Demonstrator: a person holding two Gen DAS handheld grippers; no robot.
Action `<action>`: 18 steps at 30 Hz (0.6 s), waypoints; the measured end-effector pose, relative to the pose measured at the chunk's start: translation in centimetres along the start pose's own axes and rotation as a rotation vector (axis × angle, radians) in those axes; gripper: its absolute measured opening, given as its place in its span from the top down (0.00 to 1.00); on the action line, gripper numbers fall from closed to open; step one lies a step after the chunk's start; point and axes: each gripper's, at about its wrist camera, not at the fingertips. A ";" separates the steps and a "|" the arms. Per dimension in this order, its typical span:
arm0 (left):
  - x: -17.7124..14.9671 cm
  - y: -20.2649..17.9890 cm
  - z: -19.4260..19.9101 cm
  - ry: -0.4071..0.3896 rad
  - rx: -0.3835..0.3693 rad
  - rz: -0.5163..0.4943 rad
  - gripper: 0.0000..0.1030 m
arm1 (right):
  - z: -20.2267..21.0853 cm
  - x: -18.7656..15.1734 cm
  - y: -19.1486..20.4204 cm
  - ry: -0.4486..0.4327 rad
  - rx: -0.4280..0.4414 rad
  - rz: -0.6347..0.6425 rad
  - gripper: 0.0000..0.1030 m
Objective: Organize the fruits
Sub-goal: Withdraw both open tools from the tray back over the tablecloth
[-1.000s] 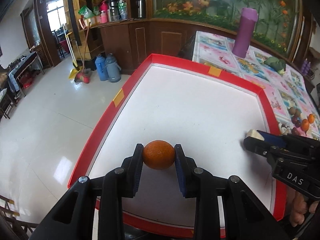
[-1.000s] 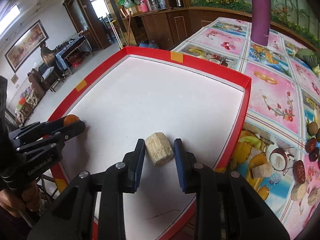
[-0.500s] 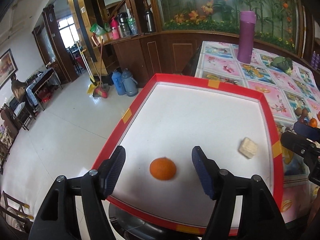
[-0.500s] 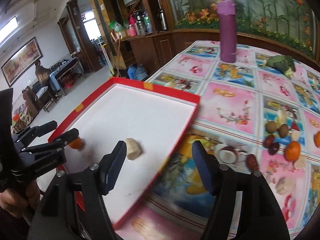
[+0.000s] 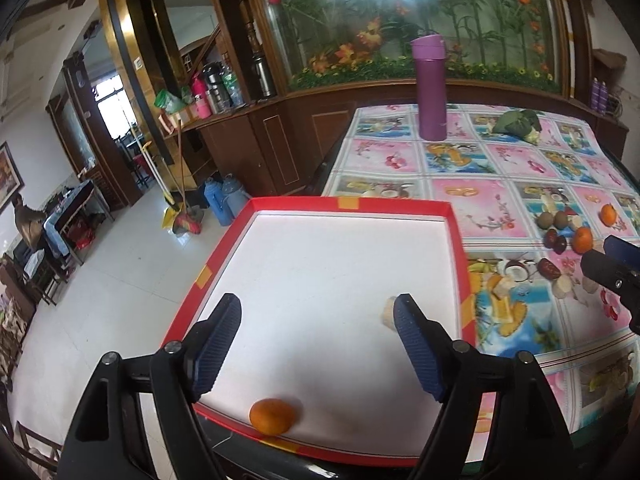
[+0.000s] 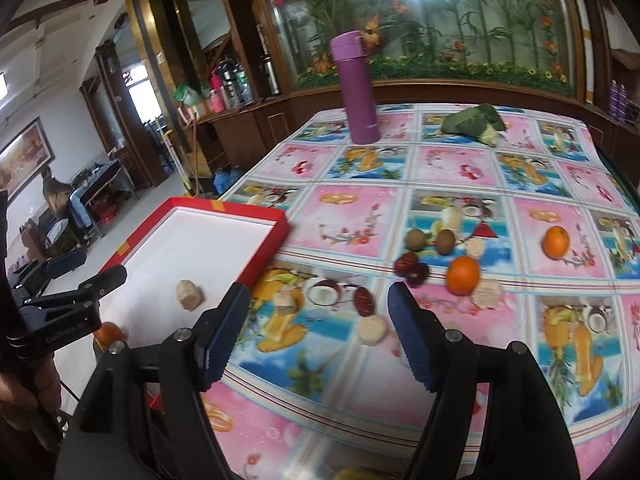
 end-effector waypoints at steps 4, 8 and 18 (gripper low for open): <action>0.2 -1.8 0.6 -0.012 -0.014 -0.038 0.23 | 1.2 -0.5 -2.4 -0.012 -0.025 -0.043 0.29; 0.4 -3.7 1.2 -0.018 -0.032 -0.071 0.23 | 2.4 -1.1 -4.6 -0.025 -0.046 -0.086 0.29; 0.6 -6.8 3.1 -0.040 -0.049 -0.133 0.23 | 4.7 -2.1 -7.0 -0.046 -0.067 -0.138 0.29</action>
Point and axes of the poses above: each gripper's, at about its wrist camera, not at the fingertips, and z roughly against the way its jaws point, y to its left, x to its top, and after that the axes turned 2 degrees about y, right-handed
